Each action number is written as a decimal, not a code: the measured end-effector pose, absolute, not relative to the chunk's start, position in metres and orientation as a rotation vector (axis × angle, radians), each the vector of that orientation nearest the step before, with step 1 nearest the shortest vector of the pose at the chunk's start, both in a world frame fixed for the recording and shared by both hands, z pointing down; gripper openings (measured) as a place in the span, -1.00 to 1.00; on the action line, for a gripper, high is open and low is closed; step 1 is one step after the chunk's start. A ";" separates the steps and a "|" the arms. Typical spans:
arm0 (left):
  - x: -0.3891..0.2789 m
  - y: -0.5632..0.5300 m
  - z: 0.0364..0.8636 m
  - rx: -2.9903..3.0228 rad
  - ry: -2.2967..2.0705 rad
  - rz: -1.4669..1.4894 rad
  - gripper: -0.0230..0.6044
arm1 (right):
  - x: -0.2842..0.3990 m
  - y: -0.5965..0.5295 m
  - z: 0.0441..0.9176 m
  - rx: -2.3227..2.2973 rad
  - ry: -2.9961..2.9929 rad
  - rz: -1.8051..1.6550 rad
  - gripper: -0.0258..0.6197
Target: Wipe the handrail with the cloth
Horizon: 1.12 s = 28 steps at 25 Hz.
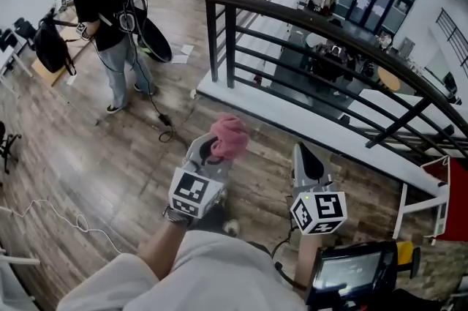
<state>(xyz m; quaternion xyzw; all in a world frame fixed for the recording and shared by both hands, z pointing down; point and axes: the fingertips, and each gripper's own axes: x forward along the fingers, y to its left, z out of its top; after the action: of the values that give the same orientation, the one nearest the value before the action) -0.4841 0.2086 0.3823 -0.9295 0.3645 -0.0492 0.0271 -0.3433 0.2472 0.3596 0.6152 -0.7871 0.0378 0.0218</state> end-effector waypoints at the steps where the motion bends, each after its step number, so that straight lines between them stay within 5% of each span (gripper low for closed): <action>1: -0.483 0.205 0.383 -2.871 1.128 -0.153 -0.62 | -0.343 0.243 0.361 1.903 -2.441 0.121 -0.92; 28: -0.482 -0.027 0.384 -2.900 1.145 -0.110 -0.62 | -0.350 0.019 0.360 1.855 -2.410 0.139 -0.92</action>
<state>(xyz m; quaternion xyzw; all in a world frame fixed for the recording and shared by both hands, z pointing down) -0.4820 -0.0267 0.3838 -0.9295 0.3670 -0.0353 0.0109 -0.3502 0.0193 0.3596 0.6087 -0.7906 0.0456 0.0487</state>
